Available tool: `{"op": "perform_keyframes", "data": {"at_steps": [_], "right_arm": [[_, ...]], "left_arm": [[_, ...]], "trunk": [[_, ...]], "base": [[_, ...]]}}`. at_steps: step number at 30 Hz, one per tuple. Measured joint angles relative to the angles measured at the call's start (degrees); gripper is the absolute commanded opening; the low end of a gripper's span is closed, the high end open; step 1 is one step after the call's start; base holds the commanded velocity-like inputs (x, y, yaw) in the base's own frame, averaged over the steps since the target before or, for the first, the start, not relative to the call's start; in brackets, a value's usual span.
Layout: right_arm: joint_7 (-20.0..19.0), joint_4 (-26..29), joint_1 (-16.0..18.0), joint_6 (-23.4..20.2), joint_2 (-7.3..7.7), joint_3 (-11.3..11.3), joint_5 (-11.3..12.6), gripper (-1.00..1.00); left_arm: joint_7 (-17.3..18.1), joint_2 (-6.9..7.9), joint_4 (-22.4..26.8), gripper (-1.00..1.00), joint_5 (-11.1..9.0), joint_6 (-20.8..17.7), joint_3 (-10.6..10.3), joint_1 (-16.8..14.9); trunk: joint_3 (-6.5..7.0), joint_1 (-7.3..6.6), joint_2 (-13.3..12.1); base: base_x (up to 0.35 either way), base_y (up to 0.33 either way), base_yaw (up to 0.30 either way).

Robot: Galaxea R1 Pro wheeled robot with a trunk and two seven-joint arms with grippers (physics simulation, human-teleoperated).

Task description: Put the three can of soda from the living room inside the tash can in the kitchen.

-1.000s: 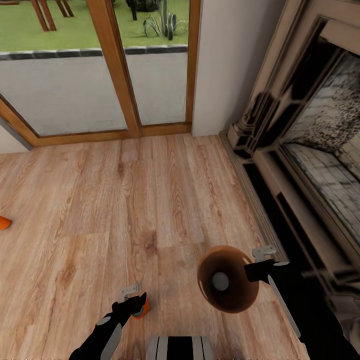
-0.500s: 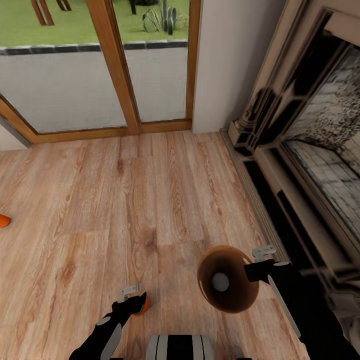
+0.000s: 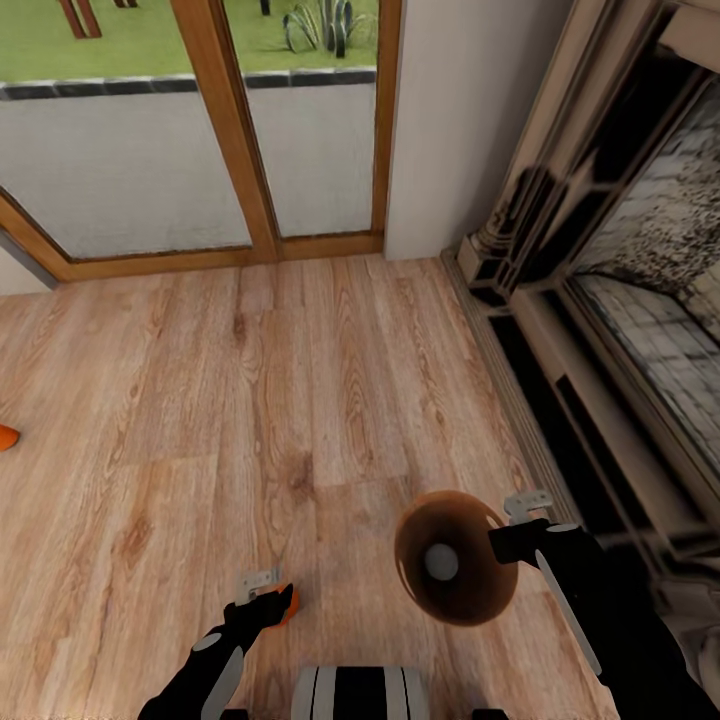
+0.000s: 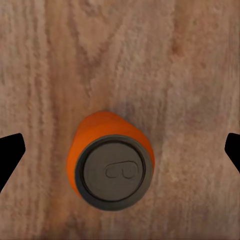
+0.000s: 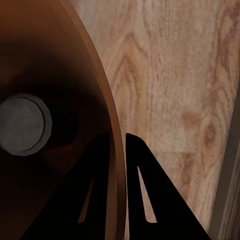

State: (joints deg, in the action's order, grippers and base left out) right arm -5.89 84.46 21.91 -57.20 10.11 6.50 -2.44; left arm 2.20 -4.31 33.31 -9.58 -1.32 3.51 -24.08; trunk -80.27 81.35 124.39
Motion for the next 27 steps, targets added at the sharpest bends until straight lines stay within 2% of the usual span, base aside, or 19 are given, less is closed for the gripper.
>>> {"op": "perform_keyframes", "data": {"at_steps": [14,27], "right_arm": [[0.0,0.0,0.0,0.0,0.0,0.0,0.0,-1.0],[0.0,0.0,0.0,0.0,0.0,0.0,0.0,-1.0]], "left_arm": [[0.1,0.0,0.0,1.0,0.0,0.0,0.0,0.0],[0.1,0.0,0.0,1.0,0.0,0.0,0.0,0.0]], "trunk": [[-1.26,0.0,0.0],[-1.5,0.0,0.0]], "base": [[0.0,0.0,0.0],[0.0,0.0,0.0]]}}
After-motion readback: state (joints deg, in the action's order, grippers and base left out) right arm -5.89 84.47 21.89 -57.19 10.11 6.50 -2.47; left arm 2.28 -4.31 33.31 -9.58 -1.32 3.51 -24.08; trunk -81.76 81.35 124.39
